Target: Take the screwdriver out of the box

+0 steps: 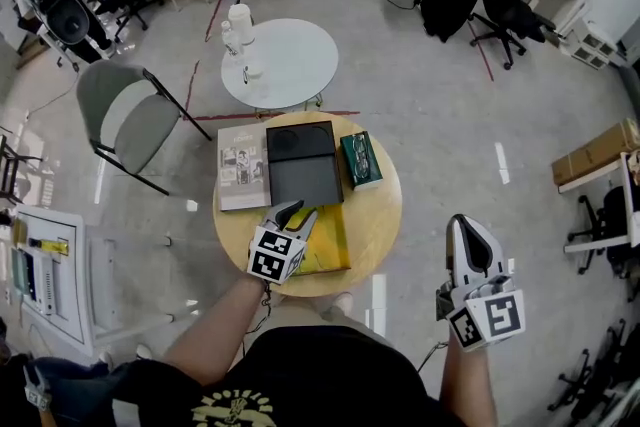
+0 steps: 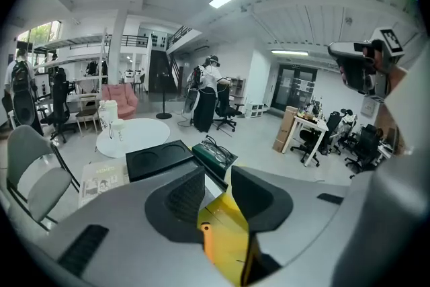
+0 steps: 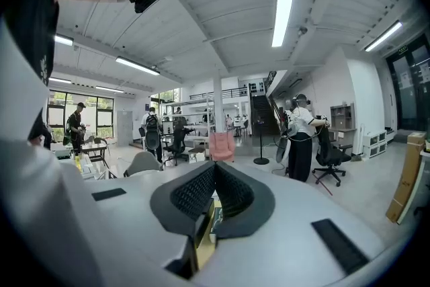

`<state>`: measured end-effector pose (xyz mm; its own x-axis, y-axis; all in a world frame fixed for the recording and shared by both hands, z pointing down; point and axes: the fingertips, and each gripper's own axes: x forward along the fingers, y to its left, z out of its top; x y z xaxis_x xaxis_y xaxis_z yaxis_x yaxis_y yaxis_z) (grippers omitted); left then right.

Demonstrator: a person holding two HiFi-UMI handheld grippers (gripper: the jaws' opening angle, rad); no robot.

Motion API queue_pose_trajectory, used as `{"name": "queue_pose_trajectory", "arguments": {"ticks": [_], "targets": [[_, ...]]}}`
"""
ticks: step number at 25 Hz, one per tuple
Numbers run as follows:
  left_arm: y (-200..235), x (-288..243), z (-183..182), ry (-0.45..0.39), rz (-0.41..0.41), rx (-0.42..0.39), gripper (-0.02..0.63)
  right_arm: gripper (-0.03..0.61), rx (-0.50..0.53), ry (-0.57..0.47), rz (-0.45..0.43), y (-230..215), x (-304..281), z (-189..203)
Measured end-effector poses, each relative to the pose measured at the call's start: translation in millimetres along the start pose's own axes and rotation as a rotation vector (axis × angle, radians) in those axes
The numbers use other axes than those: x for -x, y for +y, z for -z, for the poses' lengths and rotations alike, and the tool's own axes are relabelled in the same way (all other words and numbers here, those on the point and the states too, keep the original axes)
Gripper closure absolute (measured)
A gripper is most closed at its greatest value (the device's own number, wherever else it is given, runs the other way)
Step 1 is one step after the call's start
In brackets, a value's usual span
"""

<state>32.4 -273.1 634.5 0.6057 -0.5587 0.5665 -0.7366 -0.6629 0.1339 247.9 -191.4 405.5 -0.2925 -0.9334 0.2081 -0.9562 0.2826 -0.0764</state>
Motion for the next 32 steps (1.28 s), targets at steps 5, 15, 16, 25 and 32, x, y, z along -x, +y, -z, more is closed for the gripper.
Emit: {"name": "queue_pose_trajectory", "arguments": {"ticks": [5,15,16,25,32], "targets": [[-3.1,-11.7,21.0,0.041,0.004,0.002,0.477,0.563,0.006,0.012,0.013,-0.7,6.3,2.6],[-1.1,-39.1,67.5,0.155,0.005,-0.016,0.474,0.563,0.001,0.020,0.059,-9.0,23.7,8.4],[-1.1,-41.9,71.4,0.166,0.005,-0.017,0.474,0.563,-0.001,0.020,0.062,-9.7,25.2,8.9],[-5.7,-63.9,108.9,0.260,0.012,-0.035,0.474,0.563,0.001,0.013,0.018,3.3,16.5,7.0],[1.1,-74.7,131.2,0.316,-0.006,-0.025,0.474,0.563,0.021,-0.004,-0.050,20.2,-3.7,-1.7]]}}
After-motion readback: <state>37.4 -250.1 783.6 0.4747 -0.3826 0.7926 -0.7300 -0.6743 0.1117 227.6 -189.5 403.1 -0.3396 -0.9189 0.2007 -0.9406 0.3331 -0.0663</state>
